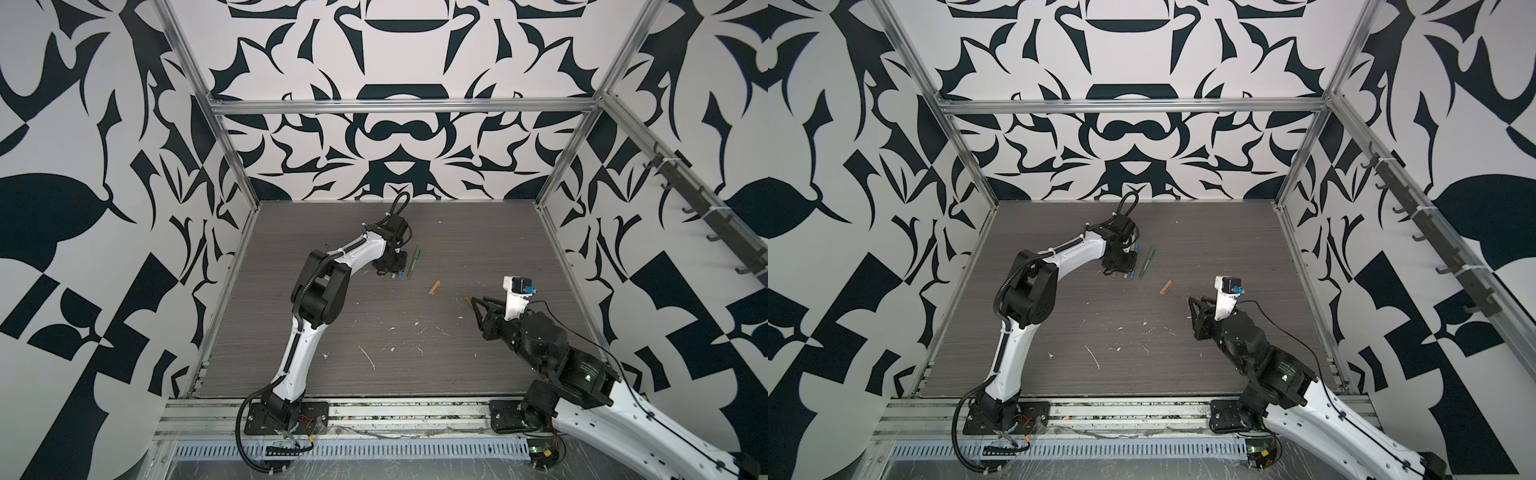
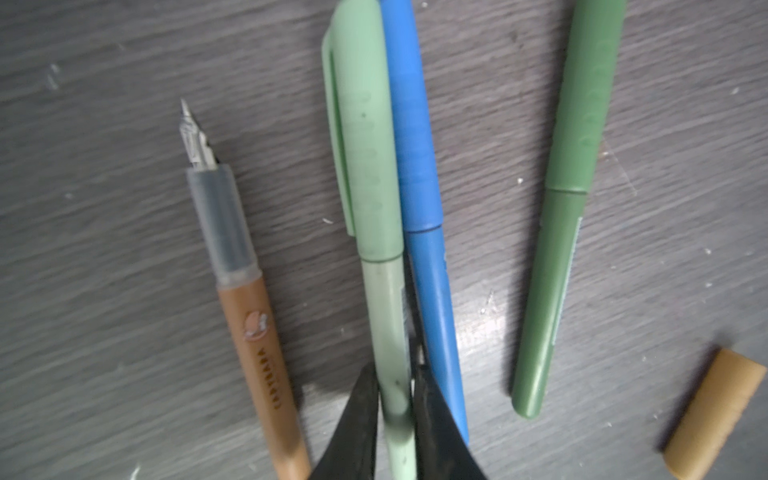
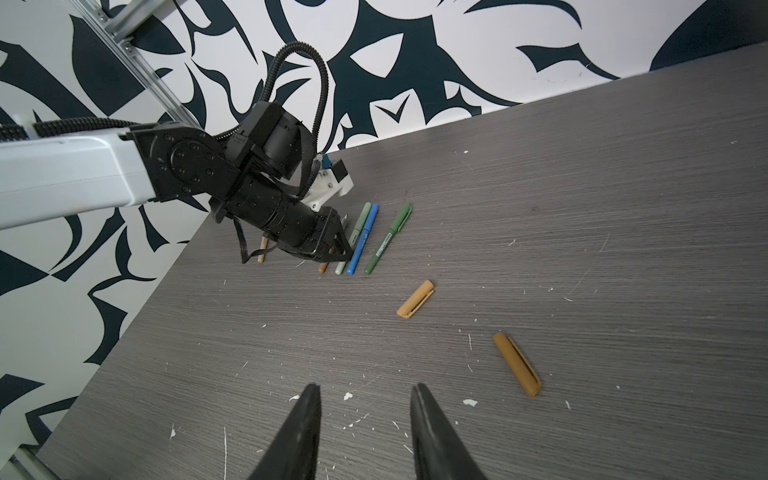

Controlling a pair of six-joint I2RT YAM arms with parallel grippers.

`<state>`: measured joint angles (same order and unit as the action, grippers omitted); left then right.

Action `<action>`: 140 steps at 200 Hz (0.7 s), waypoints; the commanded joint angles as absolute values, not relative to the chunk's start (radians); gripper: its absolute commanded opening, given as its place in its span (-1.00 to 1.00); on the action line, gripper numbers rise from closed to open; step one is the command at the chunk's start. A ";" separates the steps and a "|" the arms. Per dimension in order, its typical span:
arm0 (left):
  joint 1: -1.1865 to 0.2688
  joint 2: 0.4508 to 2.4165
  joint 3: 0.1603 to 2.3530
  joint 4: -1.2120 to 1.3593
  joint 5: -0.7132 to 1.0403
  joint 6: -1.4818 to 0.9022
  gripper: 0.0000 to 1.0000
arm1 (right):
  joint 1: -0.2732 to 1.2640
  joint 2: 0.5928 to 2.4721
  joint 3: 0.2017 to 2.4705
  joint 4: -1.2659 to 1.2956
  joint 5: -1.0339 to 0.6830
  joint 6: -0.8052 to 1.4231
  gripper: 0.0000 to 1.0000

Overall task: Insert the pens into the pen caps
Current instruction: 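Lay the capped light green pen beside the blue pen with the left gripper and release, then move the left gripper over the brown fountain pen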

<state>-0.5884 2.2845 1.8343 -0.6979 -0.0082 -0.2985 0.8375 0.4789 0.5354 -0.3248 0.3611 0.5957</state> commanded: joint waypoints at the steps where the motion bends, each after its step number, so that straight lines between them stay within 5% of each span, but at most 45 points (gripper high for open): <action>1: -0.583 2.269 1.861 -0.741 0.010 -0.297 -0.58 | 0.834 0.481 0.542 -0.294 0.361 0.603 -0.22; 88: -0.580 2.067 1.830 -0.735 0.024 -0.248 -0.43 | 0.834 0.495 0.546 -0.285 0.348 0.601 -0.22; 140: -0.504 1.803 1.595 -0.565 -0.132 -0.309 -0.30 | 0.834 0.549 0.555 -0.263 0.326 0.573 -0.23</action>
<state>-0.5667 1.8984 1.7077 -0.6369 -0.0219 -0.2638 0.8375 0.5224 0.5354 -0.3138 0.3382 0.5961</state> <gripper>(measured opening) 0.335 0.388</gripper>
